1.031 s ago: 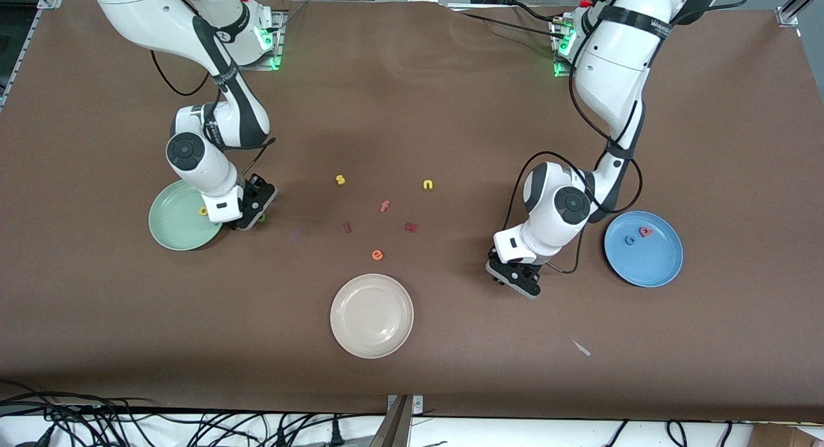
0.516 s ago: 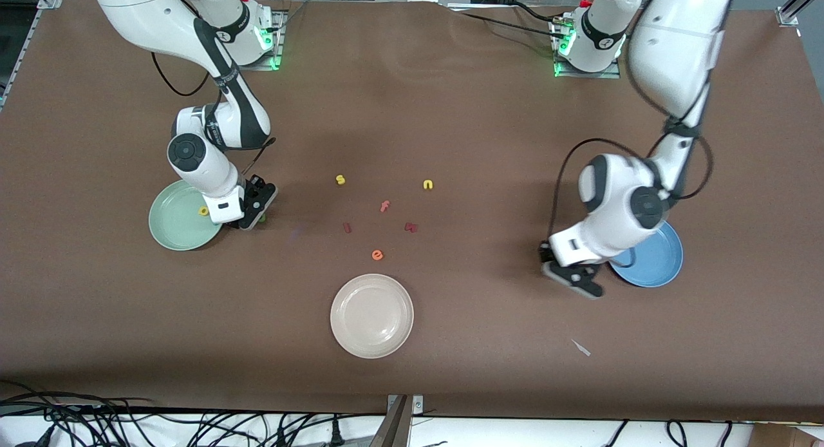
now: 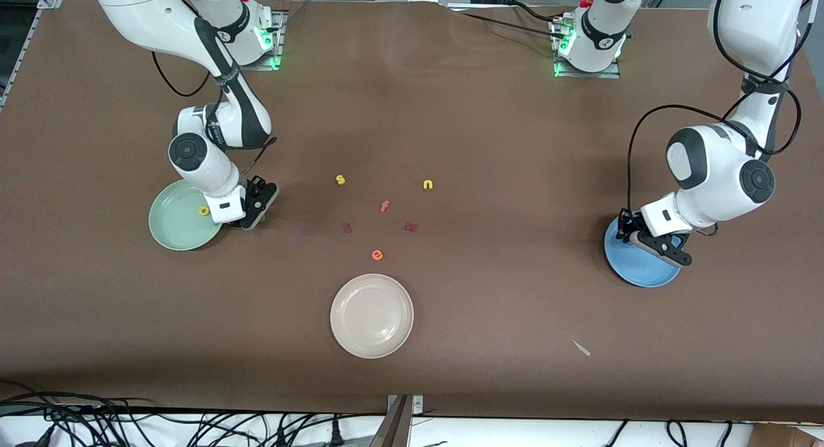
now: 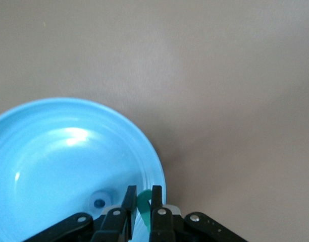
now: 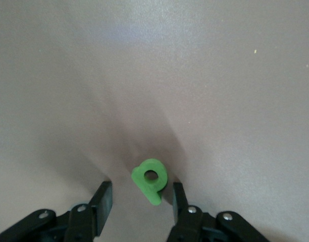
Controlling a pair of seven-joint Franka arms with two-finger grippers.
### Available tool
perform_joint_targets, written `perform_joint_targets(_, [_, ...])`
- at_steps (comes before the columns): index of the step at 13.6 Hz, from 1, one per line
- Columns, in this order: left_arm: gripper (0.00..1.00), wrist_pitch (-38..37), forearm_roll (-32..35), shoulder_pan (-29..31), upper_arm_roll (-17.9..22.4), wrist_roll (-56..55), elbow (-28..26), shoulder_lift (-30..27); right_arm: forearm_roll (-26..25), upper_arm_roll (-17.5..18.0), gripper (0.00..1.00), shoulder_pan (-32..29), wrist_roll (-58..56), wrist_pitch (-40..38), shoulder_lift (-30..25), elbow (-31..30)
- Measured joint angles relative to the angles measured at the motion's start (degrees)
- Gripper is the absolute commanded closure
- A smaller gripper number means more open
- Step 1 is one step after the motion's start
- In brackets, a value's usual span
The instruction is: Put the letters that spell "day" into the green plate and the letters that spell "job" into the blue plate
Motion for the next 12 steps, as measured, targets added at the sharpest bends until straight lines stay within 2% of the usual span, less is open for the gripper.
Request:
perform_joint_targets(1, [0.39,0.08,0.01,-0.02,-0.11,0.02,-0.24,0.00,0.00,0.02,0.50,0.00,0.00,0.01,-0.02,0.01])
perform_joint_targets(2, [0.20,0.11,0.01,-0.10,-0.31,0.02,-0.25,-0.01,0.00,0.03,0.51,0.00,0.00,0.02,-0.04,0.02])
perform_joint_targets(3, [0.13,0.14,0.01,-0.15,-0.49,0.02,-0.25,-0.01,0.00,0.06,0.55,0.00,0.00,0.02,-0.04,0.03])
perform_joint_targets(4, [0.00,0.16,0.01,-0.17,-0.59,0.02,-0.25,-0.01,0.00,0.08,0.58,0.00,0.00,0.03,-0.06,0.08])
perform_joint_targets(9, [0.00,0.18,0.02,0.48,-0.48,-0.20,-1.56,-0.84,0.00,0.23,0.85,0.00,0.00,0.08,-0.16,0.24])
perform_joint_targets(12, [0.00,0.36,0.02,2.66,-0.43,-0.17,-5.84,-7.63,0.00,0.26,0.91,0.00,0.02,0.09,-0.14,0.31])
